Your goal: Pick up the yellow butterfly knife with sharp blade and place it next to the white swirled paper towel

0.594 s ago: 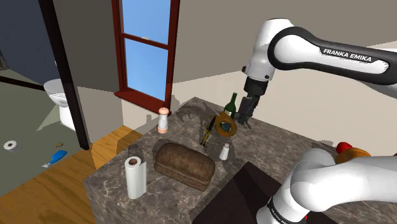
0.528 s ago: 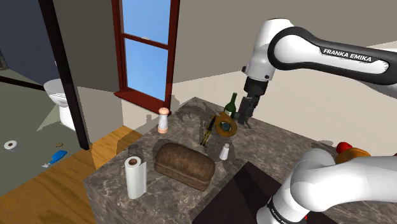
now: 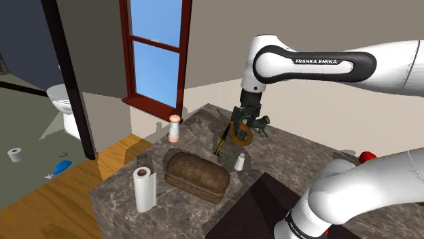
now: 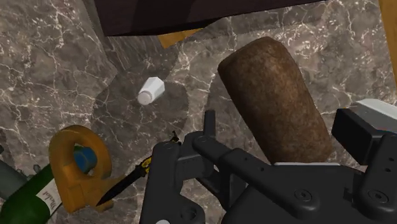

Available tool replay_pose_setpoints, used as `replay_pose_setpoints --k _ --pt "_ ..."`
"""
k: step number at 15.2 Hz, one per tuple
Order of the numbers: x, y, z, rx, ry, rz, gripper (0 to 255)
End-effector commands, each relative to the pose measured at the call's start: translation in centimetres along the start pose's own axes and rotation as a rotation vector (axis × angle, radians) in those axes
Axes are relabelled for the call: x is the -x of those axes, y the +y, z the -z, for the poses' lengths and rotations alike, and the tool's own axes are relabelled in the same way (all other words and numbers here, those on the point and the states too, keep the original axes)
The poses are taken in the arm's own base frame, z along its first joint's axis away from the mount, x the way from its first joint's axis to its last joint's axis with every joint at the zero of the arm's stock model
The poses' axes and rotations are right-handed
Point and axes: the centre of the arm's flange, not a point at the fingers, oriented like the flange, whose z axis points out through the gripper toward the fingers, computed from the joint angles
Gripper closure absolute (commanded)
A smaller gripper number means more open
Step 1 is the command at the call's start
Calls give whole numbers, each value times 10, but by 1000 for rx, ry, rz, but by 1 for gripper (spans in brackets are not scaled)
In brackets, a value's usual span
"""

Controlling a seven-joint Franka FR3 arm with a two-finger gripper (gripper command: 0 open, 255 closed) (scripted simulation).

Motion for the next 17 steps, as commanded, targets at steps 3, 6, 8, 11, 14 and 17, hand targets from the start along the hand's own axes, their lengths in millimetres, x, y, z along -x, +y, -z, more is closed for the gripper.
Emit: replay_pose_setpoints --k 3,6,8,11,14,17 --pt "-53 6 -27 9 -10 -135 0" --pt "-87 15 -46 16 -19 -234 0" --pt "-110 23 -59 20 -25 -301 0" --pt "-142 37 -79 27 -34 -400 0" --pt "-173 55 -99 34 -42 -499 0" --pt "-201 76 -119 42 -51 -598 0"
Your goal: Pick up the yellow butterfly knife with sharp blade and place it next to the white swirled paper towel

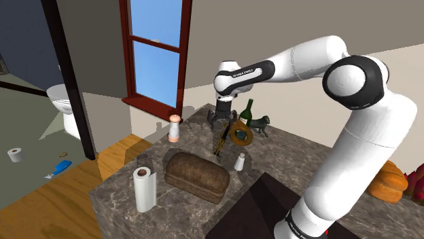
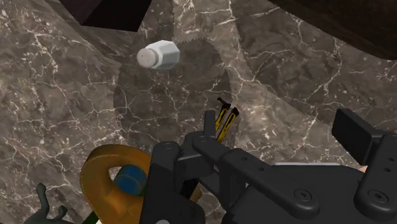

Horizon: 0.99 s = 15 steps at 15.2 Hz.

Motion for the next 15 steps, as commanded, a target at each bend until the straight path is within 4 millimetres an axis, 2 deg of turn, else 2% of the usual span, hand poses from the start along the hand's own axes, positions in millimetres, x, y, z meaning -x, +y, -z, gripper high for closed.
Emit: replay_pose_setpoints --k 1,8,15 --pt "-22 0 -17 5 -5 -69 0" --pt "-102 21 -63 21 -26 -300 0" --pt "-175 60 -109 38 -46 -532 0"
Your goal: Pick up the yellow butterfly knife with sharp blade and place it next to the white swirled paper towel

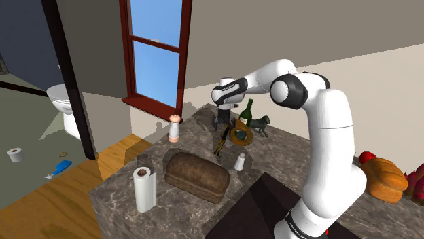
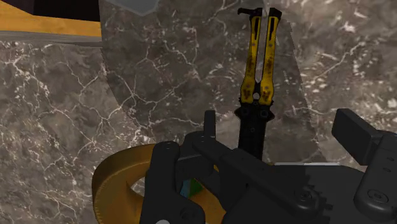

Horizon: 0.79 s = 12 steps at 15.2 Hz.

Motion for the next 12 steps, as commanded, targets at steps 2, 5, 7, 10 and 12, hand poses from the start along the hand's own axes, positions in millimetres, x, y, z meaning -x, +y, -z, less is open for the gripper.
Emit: replay_pose_setpoints --k 2,5,7,10,12 --pt "-21 3 -16 5 -5 -61 0" --pt "-21 3 -32 5 -5 -61 0" --pt "-21 3 -43 5 -5 -61 0" --pt "-21 3 -51 5 -5 -61 0" --pt "-21 3 -51 5 -5 -61 0"
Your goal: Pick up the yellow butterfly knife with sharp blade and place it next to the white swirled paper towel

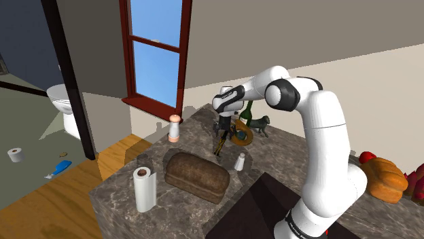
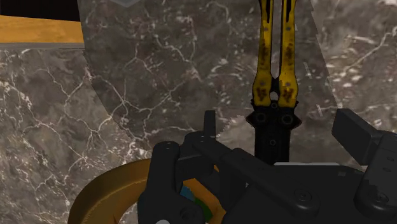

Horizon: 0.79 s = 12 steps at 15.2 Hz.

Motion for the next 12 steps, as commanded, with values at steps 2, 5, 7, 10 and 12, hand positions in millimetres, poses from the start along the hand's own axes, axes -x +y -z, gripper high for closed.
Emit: replay_pose_setpoints --k 2,5,7,10,12 --pt "0 0 0 0 0 0 0" --pt "0 0 0 0 0 0 255" --pt "0 0 0 0 0 0 255" --pt "0 0 0 0 0 0 255" --pt "0 0 0 0 0 0 255"
